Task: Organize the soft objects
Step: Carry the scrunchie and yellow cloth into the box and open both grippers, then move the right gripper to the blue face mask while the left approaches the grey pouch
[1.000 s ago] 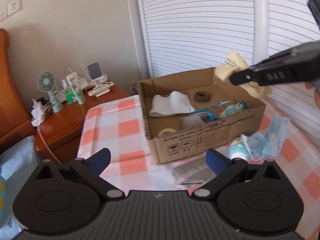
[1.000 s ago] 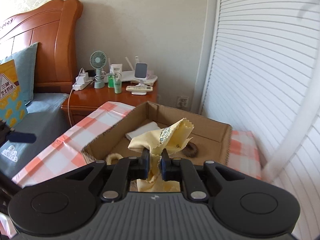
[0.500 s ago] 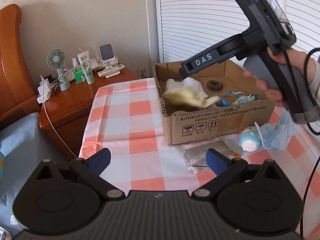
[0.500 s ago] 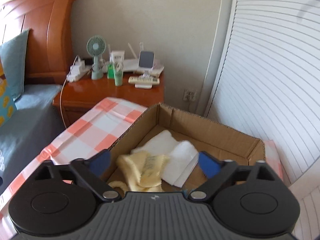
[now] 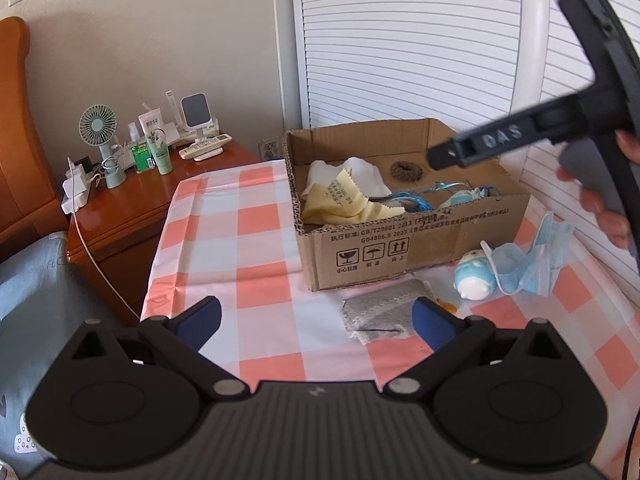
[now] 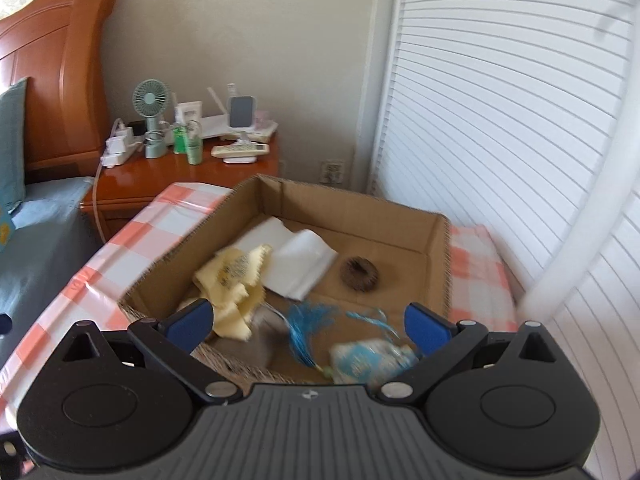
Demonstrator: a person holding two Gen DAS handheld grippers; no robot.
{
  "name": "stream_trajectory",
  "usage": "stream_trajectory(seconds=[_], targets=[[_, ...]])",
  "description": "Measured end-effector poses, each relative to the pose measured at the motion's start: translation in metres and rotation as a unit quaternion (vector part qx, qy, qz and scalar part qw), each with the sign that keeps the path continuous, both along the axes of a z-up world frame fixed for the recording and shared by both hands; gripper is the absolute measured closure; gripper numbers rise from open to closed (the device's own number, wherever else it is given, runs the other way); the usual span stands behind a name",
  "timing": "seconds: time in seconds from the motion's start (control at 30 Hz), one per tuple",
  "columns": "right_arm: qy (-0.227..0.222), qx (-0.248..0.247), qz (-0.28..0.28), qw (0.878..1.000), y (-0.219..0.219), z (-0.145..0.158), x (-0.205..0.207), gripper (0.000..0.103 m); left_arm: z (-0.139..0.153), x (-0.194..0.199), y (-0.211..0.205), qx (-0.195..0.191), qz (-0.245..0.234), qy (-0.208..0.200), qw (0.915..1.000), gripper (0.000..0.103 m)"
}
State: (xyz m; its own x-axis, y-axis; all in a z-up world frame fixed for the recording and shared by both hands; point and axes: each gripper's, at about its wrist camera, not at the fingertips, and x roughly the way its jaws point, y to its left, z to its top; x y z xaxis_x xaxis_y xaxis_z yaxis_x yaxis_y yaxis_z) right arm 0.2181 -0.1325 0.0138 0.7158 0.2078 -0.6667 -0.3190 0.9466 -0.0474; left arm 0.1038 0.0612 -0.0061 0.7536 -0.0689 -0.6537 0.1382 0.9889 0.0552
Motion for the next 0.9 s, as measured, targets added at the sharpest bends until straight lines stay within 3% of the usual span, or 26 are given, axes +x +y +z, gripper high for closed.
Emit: stream_trajectory(seconds=[0.23,0.47,0.67,0.9], targets=[[0.004,-0.009,-0.045,0.999,-0.043,-0.02,-0.042,0.0,-0.001,-0.004,-0.005,0.0,-0.007,0.002,1.0,0.002],[0.027,0.01,-0.045,0.999,-0.079,-0.043,-0.09,0.0,-0.003,-0.007,-0.008,0.002,-0.01,0.005,0.9999,0.002],[0.068,0.015,-0.048,0.996,-0.084,-0.075,-0.107,0.0,-0.008,-0.004,-0.016,-0.002,-0.023,0.013,0.9996,0.002],[0.074,0.014,-0.049,0.996,-0.079,-0.089,-0.109,0.0,-0.022,0.007,-0.022,-0.021,-0.042,0.04,0.9981,0.002]])
